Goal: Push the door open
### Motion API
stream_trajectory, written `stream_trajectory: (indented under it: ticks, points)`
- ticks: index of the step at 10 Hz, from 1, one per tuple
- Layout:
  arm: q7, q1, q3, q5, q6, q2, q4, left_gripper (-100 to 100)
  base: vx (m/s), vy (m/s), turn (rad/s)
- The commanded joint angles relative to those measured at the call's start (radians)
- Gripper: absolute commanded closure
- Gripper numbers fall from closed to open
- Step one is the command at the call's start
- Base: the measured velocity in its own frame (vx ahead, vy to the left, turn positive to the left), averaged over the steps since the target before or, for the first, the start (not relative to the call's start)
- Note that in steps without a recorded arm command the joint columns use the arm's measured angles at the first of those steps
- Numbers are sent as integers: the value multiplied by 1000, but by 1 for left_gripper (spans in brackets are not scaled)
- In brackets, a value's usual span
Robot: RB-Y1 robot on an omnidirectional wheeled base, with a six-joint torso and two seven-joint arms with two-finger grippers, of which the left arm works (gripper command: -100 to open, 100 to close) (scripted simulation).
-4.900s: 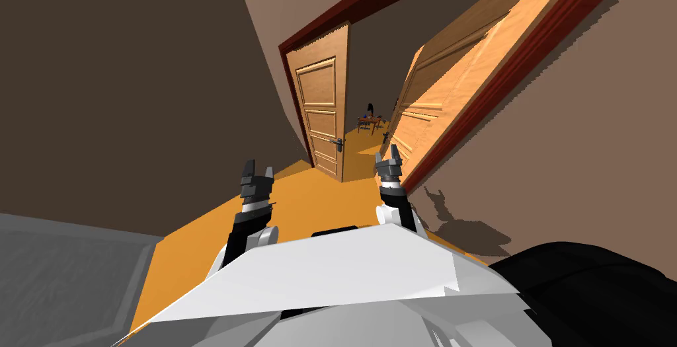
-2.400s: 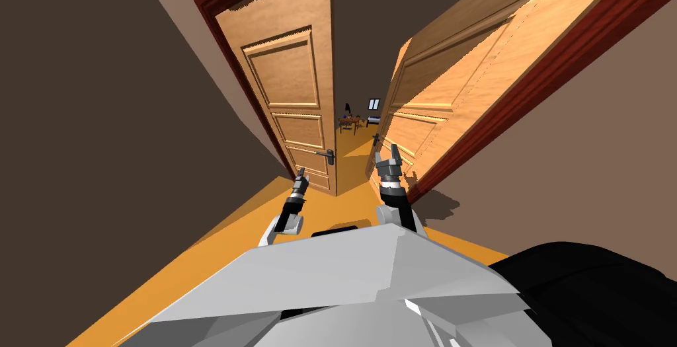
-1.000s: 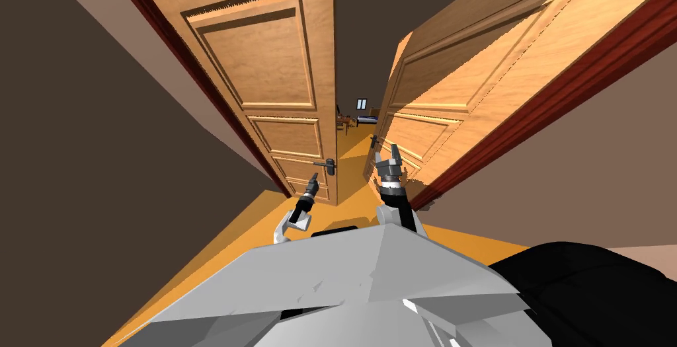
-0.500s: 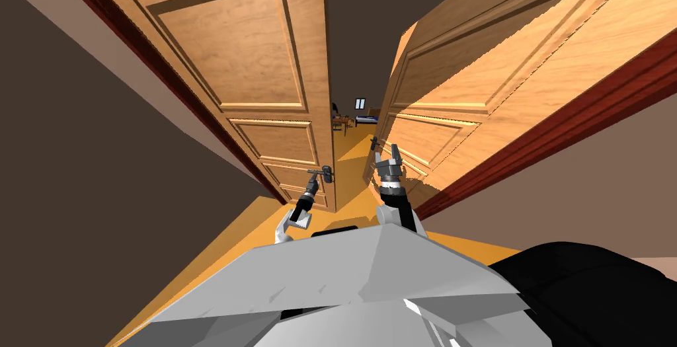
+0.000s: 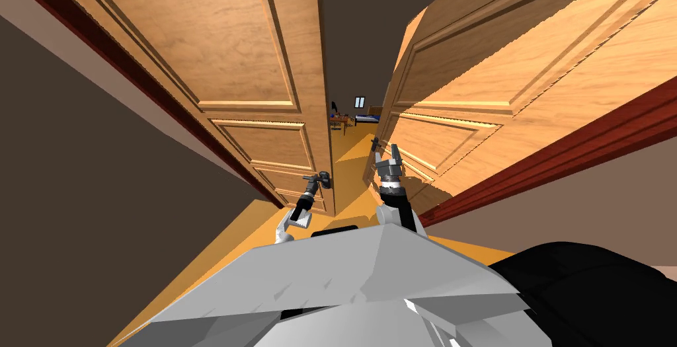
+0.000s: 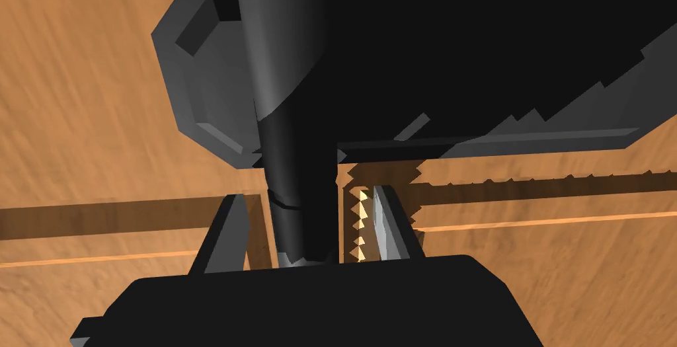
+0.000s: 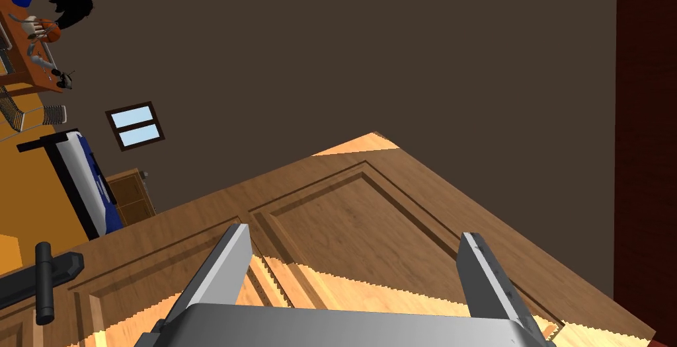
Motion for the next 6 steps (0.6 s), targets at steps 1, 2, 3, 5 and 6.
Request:
stream_trajectory:
  ticks: [1,2,3,5,6]
  points:
    - [0,1,0,0,0,0,0,100,-29,9,-10]
    - [0,1,0,0,0,0,0,100,-13,6,-14]
    - [0,1,0,0,0,0,0,100,0,0,0]
    - [0,1,0,0,0,0,0,100,0,0,0]
    - [-3,-7,13,1,2,0,3,100,99,-30,21]
